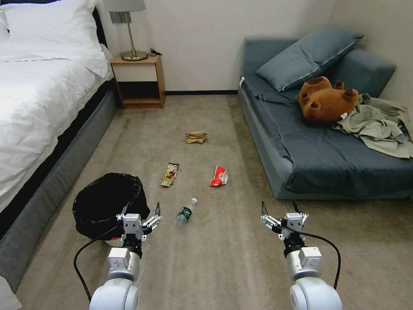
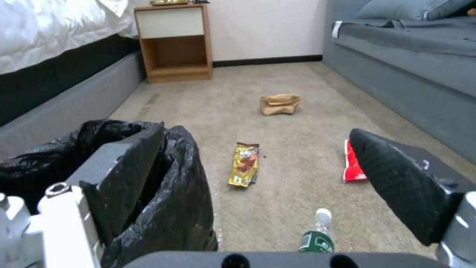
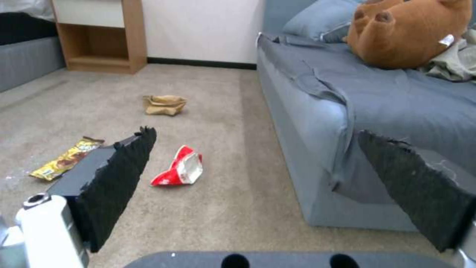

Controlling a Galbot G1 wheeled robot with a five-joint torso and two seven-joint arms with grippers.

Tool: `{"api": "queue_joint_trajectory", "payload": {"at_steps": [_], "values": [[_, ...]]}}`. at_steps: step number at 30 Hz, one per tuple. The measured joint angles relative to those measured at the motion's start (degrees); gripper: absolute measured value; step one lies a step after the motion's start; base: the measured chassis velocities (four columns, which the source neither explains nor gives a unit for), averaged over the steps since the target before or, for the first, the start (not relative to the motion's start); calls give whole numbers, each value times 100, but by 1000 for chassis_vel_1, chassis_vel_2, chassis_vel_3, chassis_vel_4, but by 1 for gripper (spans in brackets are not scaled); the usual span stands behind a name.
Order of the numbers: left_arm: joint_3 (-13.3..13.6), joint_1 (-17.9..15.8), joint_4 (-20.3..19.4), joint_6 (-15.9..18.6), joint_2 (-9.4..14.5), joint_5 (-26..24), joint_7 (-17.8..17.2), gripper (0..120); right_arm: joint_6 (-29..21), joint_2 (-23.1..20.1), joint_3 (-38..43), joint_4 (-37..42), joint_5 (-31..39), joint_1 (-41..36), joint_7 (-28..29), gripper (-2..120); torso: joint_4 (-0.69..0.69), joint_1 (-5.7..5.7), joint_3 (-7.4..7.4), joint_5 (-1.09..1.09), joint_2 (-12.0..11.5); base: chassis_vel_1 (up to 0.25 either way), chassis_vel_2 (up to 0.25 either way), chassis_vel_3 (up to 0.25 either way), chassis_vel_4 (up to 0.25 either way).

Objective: Pick up the trash bin, then pick up the garbage on the floor and place it into the trash bin.

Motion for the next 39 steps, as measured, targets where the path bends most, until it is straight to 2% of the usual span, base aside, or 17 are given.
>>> {"api": "queue_joint_trajectory", "payload": {"at_steps": [18, 19, 20, 22, 23, 25, 26, 27, 28, 31, 32, 34, 35, 36, 37, 38, 39], "values": [[12, -49, 13, 6, 53, -58, -12, 100, -10, -23, 15, 11, 46, -14, 7, 100, 1, 0, 0, 1, 0, 0, 0, 0, 0], [53, -265, 79, 75, 285, -288, -108, 100, -123, -154, 122, 146, 280, -108, 84, 100, 2, 0, 0, -1, 0, 0, 0, 0, 0], [53, -265, 79, 75, 285, -288, -108, 100, -123, -154, 122, 146, 280, -108, 84, 100, 2, 0, 0, -1, 0, 0, 0, 0, 0], [151, -719, 213, 230, 764, -774, -304, 100, -361, -408, 333, 405, 746, -306, 251, 100, -1, 0, 0, 0, 0, 0, 0, 0, 0], [151, -719, 213, 230, 764, -774, -304, 100, -361, -408, 333, 405, 746, -306, 251, 100, -1, 0, 0, 0, 0, 0, 0, 0, 0], [188, -883, 265, 285, 941, -949, -374, 100, -452, -505, 414, 506, 922, -378, 314, 100, -1, 0, 0, -1, 0, 0, 0, 0, 0], [225, -1063, 319, 346, 1133, -1144, -457, 100, -549, -611, 497, 618, 1113, -456, 382, 100, -1, 0, 0, -1, 0, 0, 0, 0, 0], [288, -1379, 412, 455, 1468, -1484, -594, 100, -720, -796, 650, 804, 1450, -596, 499, 100, -1, 0, 0, -1, 0, 0, 0, 0, 0], [288, -1379, 412, 455, 1468, -1484, -594, 100, -720, -796, 650, 804, 1450, -596, 499, 100, -1, 0, 0, -1, 0, 0, 0, 0, 0], [407, -1931, 580, 643, 2058, -2081, -835, 100, -1018, -1117, 915, 1139, 2043, -845, 708, 100, -1, 0, 0, -1, 0, 0, 0, 0, 0], [407, -1931, 580, 643, 2058, -2081, -835, 100, -1018, -1117, 915, 1139, 2043, -845, 708, 100, -1, 0, 0, -1, 0, 0, 0, 0, 0], [501, -2369, 712, 791, 2524, -2550, -1026, 99, -1265, -1387, 1134, 1410, 2529, -1047, 878, 100, 0, 0, 0, 0, 0, 0, 0, 0, 0], [501, -2369, 712, 791, 2524, -2550, -1026, 99, -1265, -1387, 1134, 1410, 2529, -1047, 878, 100, 0, 0, 0, 0, 0, 0, 0, 0, 0], [548, -2595, 782, 871, 2766, -2793, -1125, 99, -1388, -1517, 1244, 1548, 2770, -1146, 963, 100, -1, 0, 0, -1, 0, 0, 0, 0, 0], [548, -2595, 782, 871, 2766, -2793, -1125, 99, -1388, -1517, 1244, 1548, 2770, -1146, 963, 100, -1, 0, 0, -1, 0, 0, 0, 0, 0], [577, -2824, 832, 927, 3011, -2975, -1213, 99, -1528, -1670, 1367, 1702, 3047, -1261, 1059, 100, -2, 0, 0, 3, 0, 0, 0, 0, 0], [587, -2873, 833, 929, 3063, -3015, -1223, 100, -1600, -1746, 1430, 1779, 3187, -1322, 1107, 100, -1, 0, 0, 3, 0, 0, 0, 0, 0]]}}
